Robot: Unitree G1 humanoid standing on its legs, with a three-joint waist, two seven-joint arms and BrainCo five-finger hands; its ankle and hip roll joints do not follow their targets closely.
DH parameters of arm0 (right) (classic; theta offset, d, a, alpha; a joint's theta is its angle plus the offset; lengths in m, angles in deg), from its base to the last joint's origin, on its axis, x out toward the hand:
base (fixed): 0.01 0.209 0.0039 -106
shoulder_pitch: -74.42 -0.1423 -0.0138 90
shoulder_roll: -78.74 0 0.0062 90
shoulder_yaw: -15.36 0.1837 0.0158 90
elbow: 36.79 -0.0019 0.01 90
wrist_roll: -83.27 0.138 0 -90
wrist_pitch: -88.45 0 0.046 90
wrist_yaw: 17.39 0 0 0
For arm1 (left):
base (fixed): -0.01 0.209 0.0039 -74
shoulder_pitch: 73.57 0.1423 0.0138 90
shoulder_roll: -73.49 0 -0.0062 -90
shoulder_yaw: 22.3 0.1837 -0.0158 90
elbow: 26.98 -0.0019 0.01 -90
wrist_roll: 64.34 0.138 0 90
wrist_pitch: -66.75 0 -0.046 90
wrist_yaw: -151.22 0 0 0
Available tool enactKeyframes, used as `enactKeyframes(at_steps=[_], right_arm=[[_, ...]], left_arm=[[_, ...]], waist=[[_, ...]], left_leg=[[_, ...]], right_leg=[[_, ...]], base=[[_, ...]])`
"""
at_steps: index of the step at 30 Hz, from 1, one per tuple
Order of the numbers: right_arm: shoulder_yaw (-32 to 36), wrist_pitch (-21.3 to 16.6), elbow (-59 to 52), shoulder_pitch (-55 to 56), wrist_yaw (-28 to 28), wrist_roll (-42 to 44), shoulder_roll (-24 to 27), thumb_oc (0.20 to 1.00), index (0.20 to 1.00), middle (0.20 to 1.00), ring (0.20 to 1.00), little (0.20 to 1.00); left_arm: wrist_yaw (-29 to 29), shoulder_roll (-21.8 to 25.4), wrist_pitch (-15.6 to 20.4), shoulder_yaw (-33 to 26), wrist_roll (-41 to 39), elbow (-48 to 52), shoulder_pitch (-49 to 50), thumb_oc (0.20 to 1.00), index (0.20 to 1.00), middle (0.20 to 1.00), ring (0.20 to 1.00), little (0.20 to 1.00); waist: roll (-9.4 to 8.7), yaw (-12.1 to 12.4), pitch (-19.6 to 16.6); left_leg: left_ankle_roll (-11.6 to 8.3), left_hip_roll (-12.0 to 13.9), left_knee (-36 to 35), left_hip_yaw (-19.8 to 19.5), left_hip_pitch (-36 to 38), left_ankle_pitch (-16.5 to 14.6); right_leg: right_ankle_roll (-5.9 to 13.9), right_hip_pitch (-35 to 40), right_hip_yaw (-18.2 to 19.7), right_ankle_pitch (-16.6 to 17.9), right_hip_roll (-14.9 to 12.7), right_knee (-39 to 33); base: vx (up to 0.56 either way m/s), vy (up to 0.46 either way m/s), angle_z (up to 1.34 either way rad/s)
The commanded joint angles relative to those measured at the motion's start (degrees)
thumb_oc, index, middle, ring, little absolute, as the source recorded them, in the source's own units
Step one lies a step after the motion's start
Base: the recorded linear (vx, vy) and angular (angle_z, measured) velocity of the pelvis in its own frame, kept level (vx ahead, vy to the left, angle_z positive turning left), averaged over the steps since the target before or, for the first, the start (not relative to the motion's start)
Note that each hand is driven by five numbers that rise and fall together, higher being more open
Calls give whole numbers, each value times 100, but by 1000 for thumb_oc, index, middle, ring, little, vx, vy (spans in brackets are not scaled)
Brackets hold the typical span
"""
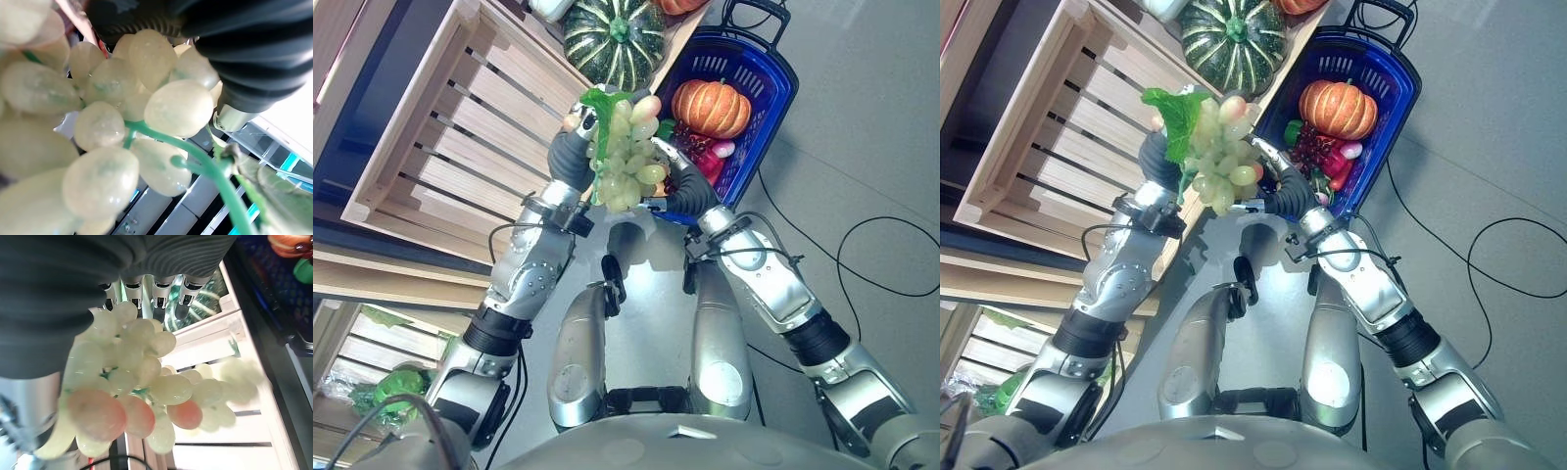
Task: Pick up fruits and vegetables into the basket
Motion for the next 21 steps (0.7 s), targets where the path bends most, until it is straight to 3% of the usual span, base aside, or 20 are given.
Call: enactKeyframes(at_steps=[1,10,18,19,21], right_arm=[[-208,-74,-276,-145,-217,-39,-401,1000,1000,1000,1000,1000],[-499,-111,-86,-351,-523,115,-698,1000,1000,1000,1000,1000],[-764,-86,101,-586,-411,150,-865,1000,1000,1000,1000,1000],[-791,-78,112,-622,-397,140,-873,206,206,206,206,206],[-856,-100,130,-718,-302,108,-878,200,200,200,200,200]], left_arm=[[-169,-133,180,256,-155,1052,-262,200,200,200,200,200],[-81,-321,21,624,-513,939,-413,200,200,200,200,200],[-98,-430,-131,885,-729,837,-472,200,200,200,200,200],[-86,-444,-156,915,-723,828,-480,200,200,200,200,200],[-69,-460,-224,972,-732,802,-501,200,200,200,200,200]], waist=[[70,19,-317],[22,47,-317],[-34,129,-317],[-39,136,-317],[-52,154,-317]], left_leg=[[249,-94,-192,102,-269,215],[274,-99,-176,84,-308,217],[288,-110,-166,43,-368,226],[288,-109,-169,40,-368,226],[292,-108,-173,34,-374,230]], right_leg=[[254,362,-216,-656,-97,213],[250,367,-232,-623,-73,186],[243,370,-304,-597,-69,159],[244,374,-312,-595,-70,156],[244,378,-330,-588,-67,147]], base=[[0,0,0],[0,0,0],[-9,-41,5],[-3,-35,5],[-6,-37,4]])
